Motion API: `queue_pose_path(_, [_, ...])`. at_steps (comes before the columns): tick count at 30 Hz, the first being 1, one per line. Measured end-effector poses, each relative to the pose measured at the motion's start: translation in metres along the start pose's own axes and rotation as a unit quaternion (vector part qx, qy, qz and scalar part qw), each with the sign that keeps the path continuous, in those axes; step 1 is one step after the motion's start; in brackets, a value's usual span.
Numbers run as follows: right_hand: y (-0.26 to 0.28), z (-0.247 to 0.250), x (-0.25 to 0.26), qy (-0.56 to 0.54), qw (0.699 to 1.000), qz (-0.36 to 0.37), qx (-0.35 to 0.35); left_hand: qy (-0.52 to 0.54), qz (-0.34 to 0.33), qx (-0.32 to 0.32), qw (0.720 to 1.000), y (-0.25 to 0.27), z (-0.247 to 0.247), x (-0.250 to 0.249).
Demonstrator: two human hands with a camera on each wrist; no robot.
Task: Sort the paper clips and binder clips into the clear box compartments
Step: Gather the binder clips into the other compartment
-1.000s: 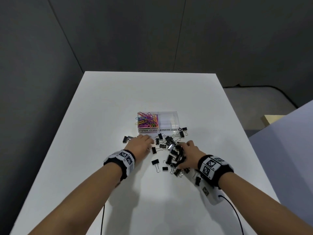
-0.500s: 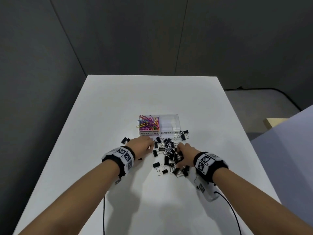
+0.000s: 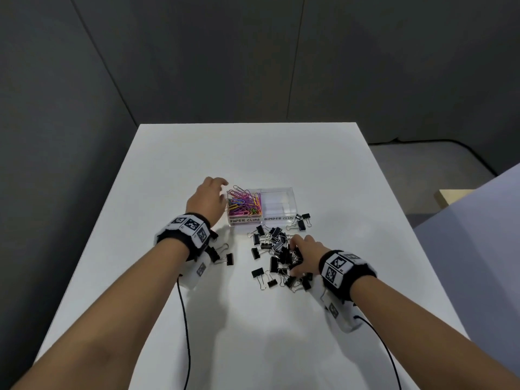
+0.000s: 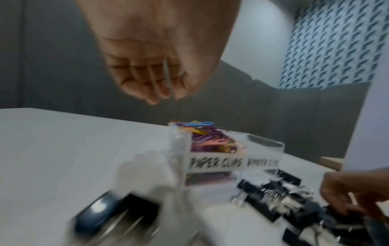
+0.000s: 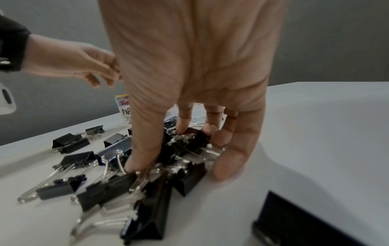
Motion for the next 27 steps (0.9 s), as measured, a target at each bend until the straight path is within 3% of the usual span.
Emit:
queue_pose_path(4, [0.0,0.001,-0.001,-0.009,1.0,0.0,-0.012,-0.064,0.114,0.147,0.98,0.021,-0.031,0.06])
queue_pose_path(7, [0.001,0.001,0.0,-0.011,1.0,0.001,-0.01,-0.095,0.111,0.252,0.957,0.045,-0.057,0.077])
queue_pose_path(9, [0.002,0.001,0.001,-0.007,1.0,0.0,-0.006,-0.115,0.089,0.282,0.948,0.057,-0.068,0.074])
queue_pose_path(16, [0.003,0.0,0.0,-0.002,1.0,-0.004,-0.005,-0.047,0.074,0.276,0.957,0.058,-0.08,0.054])
queue_pose_path(21, [0.003,0.002,0.003,0.004,1.0,0.005,-0.004,-0.085,0.099,0.215,0.968,0.02,-0.038,0.064])
queue_pose_path(27, [-0.002,0.003,0.016,0.037,0.999,0.035,0.007,-0.105,0.027,0.178,0.978,-0.044,-0.012,0.027])
Point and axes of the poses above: each hand's wrist, its own y-axis away from the middle knuckle, its own z-axis out of the back of the hand, x = y × z, the point moved 9 cm from there along -y, towards the middle knuckle, and after that the axes turned 2 degrees about z, right-handed, at the moved point
